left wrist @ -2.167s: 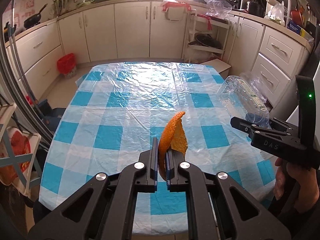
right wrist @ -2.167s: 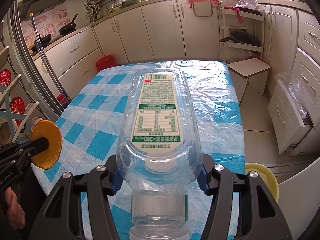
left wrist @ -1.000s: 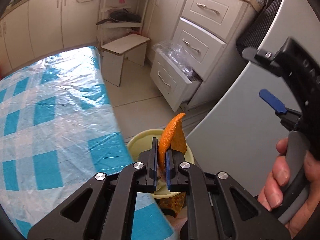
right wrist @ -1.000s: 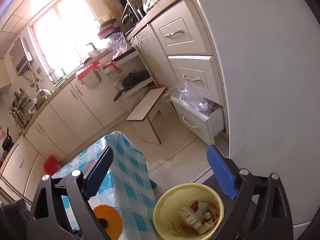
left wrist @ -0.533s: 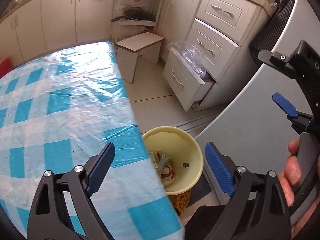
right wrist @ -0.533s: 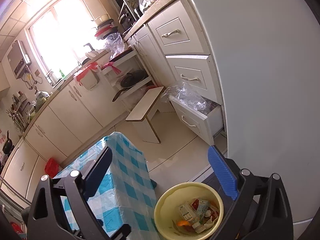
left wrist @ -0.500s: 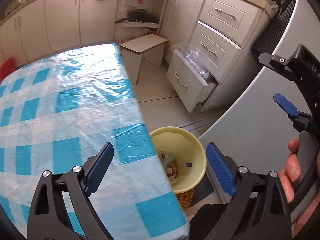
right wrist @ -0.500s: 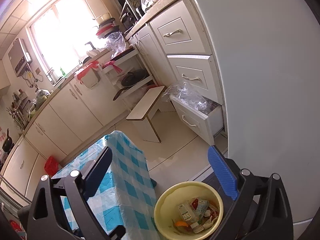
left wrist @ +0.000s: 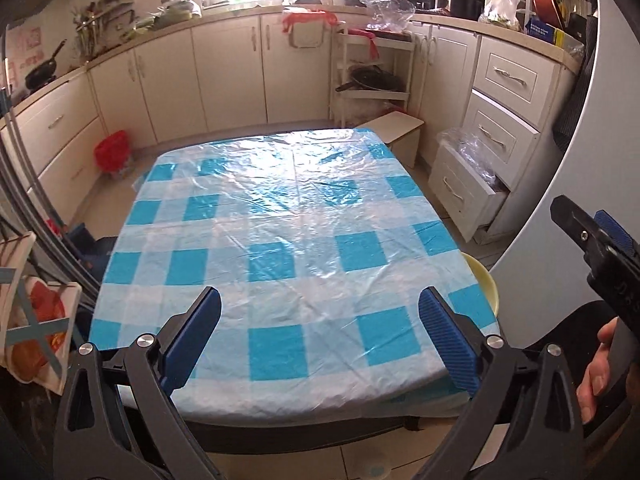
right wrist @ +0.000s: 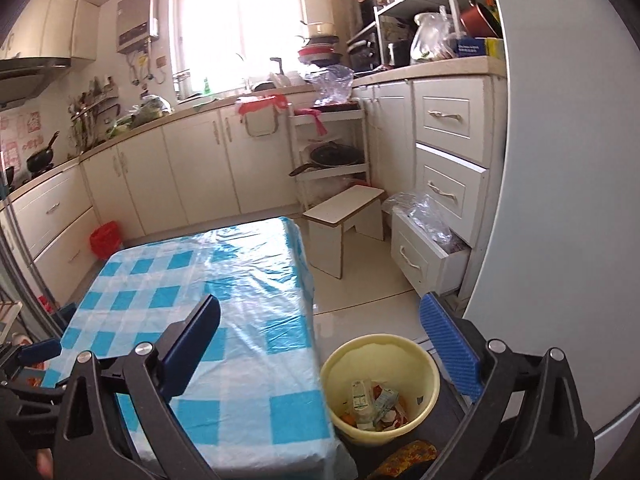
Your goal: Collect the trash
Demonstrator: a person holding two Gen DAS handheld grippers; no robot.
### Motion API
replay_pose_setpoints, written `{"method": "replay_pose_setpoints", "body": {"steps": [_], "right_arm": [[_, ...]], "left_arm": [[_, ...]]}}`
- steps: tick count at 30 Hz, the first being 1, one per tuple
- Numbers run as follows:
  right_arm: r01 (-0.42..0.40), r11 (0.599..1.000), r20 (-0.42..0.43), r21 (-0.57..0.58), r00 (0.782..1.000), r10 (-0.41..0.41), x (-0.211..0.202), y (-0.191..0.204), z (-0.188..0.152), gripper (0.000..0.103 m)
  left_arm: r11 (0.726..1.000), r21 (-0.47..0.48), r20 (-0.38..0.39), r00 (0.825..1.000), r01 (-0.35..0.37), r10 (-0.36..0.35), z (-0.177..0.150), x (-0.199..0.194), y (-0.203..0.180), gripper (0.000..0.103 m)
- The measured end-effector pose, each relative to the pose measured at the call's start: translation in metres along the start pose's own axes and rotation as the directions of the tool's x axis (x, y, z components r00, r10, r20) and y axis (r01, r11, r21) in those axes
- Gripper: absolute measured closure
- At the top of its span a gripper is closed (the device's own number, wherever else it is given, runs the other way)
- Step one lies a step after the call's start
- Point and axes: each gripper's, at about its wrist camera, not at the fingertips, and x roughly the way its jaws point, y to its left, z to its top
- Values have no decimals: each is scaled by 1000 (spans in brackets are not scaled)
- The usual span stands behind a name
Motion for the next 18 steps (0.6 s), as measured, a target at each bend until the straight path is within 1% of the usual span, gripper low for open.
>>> {"method": "replay_pose_setpoints", "body": {"steps": [3, 6, 9, 12, 15, 18], "right_arm": [[-47, 998, -14, -31, 999, 46, -25, 20, 2, 7], [-95, 995, -30, -20, 995, 95, -53, 34, 3, 7], [-129, 992, -37, 8, 991, 129, -78, 44, -8, 7], [-161, 987, -79, 31, 984, 163, -93, 53, -27, 7], [-155, 988, -116, 15, 981, 155, -100, 61, -39, 7], [-132, 991, -131, 32, 982, 135, -100, 60, -40, 7]], "left_arm": [[1000, 0, 38, 999, -25, 25, -6, -27, 16, 8], [1000, -11, 65, 998, -25, 26, -12, -50, 26, 8], [1000, -13, 80, 996, -29, 30, -22, -67, 31, 8], [1000, -14, 66, 998, -25, 25, -32, -77, 35, 8], [1000, -20, 59, 998, -24, 25, -39, -84, 38, 8], [999, -21, 72, 997, -40, 41, -42, -94, 39, 8]]}}
